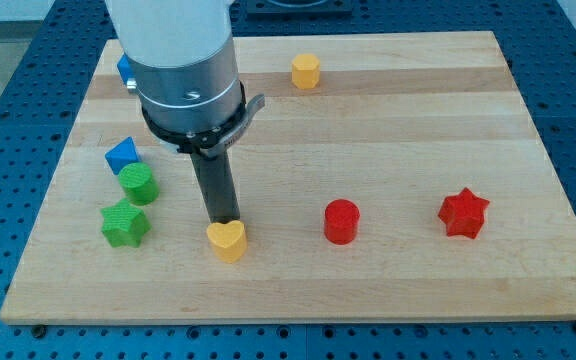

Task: Move the green star closer to the yellow hexagon

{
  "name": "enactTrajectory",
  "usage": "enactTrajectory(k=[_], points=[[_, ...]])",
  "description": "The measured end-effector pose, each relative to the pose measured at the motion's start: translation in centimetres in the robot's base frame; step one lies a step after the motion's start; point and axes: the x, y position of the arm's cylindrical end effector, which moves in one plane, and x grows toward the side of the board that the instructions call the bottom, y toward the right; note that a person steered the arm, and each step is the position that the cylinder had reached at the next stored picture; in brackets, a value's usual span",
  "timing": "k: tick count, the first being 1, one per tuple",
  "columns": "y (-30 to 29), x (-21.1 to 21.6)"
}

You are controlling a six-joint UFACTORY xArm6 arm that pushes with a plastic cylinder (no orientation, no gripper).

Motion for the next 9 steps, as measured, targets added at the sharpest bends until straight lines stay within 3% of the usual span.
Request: enactTrajectory(k=[4, 7, 9], points=[[-10.2, 6.1], [-12.1, 3.8], [-7.2, -0.8]])
